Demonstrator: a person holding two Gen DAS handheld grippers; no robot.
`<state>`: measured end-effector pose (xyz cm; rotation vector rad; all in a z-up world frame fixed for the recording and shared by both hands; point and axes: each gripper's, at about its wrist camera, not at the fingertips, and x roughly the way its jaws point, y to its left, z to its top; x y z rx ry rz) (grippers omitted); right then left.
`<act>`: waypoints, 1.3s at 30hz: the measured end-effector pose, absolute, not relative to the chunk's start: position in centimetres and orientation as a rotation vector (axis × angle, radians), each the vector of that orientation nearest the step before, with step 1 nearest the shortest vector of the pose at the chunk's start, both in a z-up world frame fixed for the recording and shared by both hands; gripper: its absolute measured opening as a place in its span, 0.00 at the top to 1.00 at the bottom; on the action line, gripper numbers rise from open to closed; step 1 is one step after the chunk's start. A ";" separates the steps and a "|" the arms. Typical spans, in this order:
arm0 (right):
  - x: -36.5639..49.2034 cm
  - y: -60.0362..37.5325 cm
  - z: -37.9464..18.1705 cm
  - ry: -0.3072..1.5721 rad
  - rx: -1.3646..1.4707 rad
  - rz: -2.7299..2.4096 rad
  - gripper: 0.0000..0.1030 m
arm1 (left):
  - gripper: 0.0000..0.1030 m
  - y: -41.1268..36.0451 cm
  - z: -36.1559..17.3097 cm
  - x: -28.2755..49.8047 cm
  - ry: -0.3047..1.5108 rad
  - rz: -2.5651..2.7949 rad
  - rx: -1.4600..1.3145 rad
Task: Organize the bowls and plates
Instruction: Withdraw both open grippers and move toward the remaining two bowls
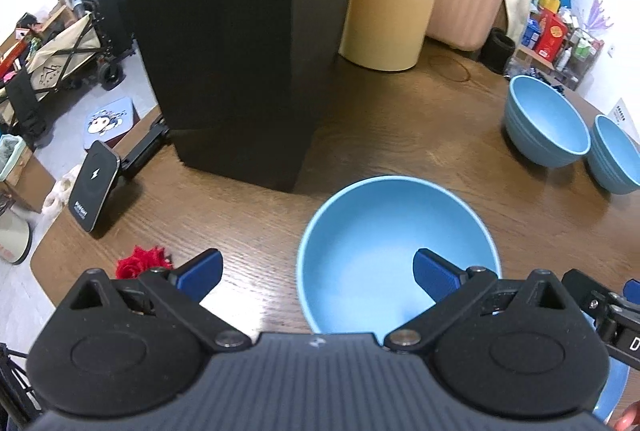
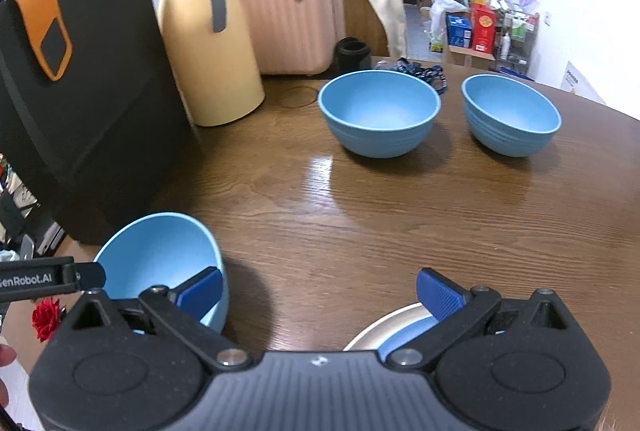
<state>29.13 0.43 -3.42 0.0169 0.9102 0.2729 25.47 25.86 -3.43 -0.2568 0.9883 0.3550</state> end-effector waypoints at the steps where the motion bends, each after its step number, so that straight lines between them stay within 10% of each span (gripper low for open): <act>1: 29.2 0.3 -3.4 0.910 0.018 0.268 0.00 | 0.00 25.7 -3.4 25.6 0.986 0.351 -0.256; 39: 33.7 -3.3 0.2 0.970 -0.007 0.208 0.00 | 0.00 20.9 1.1 28.7 0.956 0.253 -0.223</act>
